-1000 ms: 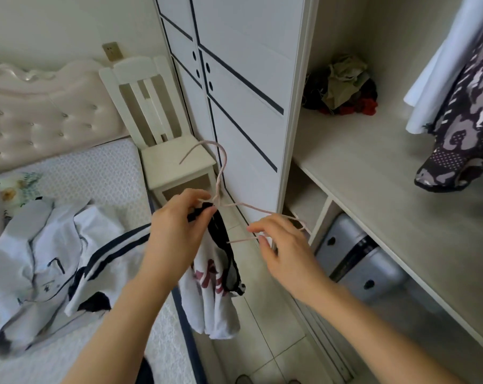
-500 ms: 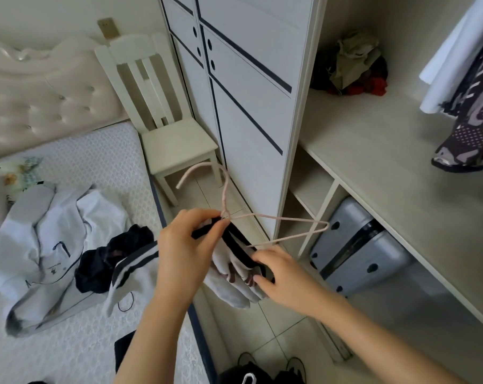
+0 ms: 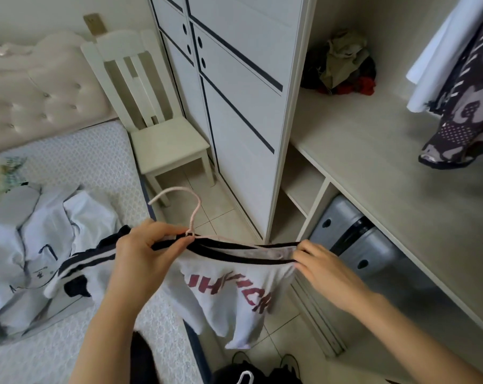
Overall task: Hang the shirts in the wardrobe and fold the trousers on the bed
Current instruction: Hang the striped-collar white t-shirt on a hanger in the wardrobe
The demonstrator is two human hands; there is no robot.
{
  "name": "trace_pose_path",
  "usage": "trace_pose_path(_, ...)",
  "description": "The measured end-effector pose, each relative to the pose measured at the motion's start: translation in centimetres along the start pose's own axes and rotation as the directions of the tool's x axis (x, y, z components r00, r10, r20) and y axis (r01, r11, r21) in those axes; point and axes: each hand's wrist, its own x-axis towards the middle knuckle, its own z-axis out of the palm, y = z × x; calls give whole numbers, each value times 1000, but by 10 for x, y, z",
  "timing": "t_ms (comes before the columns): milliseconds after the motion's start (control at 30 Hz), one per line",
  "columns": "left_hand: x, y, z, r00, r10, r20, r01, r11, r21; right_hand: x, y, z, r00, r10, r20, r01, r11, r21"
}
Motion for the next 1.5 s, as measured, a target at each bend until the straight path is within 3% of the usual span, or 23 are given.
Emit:
trace_pose_path(133, -1, 9, 5, 998, 44, 37, -43, 999, -11, 3, -18, -18, 1000, -10, 14, 8, 983, 184)
trace_pose_path(300, -3, 28, 28, 986, 162, 49, -163, 986, 17, 12, -63, -29, 970, -128, -206, 164, 972, 170)
trace_pose_path(467, -6, 15, 18, 999, 30, 37, -25, 989, -147, 11, -75, -43, 930, -36, -366, 234, 824, 516)
trace_pose_path(700, -10, -20, -9, 997, -70, 23, 72, 992, -101, 2, -47, -72, 902, 145, -406, 201, 692, 693)
trace_pose_path(800, -11, -23, -14, 998, -64, -10, 63, 995, -76, -1, -35, -79, 907, 153, -391, 199, 662, 722)
trace_pose_path(900, -10, -16, -9, 999, -4, 47, 1, 998, 60, -2, -31, -78, 918, 139, -371, 198, 651, 733)
trace_pose_path(1033, -12, -4, 7, 993, 23, 118, -22, 1000, -8, -5, -33, -74, 929, 147, -341, 174, 639, 749)
trace_pose_path(1100, -16, -5, 13, 997, -8, 79, 10, 1000, -19, -7, -36, -74, 939, 92, -332, 180, 691, 700)
trace_pose_path(1267, -18, -9, 9, 997, -82, -4, 82, 996, 44, -15, -23, -79, 948, -124, -292, 225, 911, 344)
trace_pose_path(1400, -18, -5, 12, 1000, -28, -7, 28, 994, 103, -14, -11, -80, 948, -139, -288, 214, 945, 249)
trace_pose_path(1500, -16, -3, 11, 999, 28, -17, -25, 993, 113, -12, -14, -78, 919, -116, -377, 227, 937, 264)
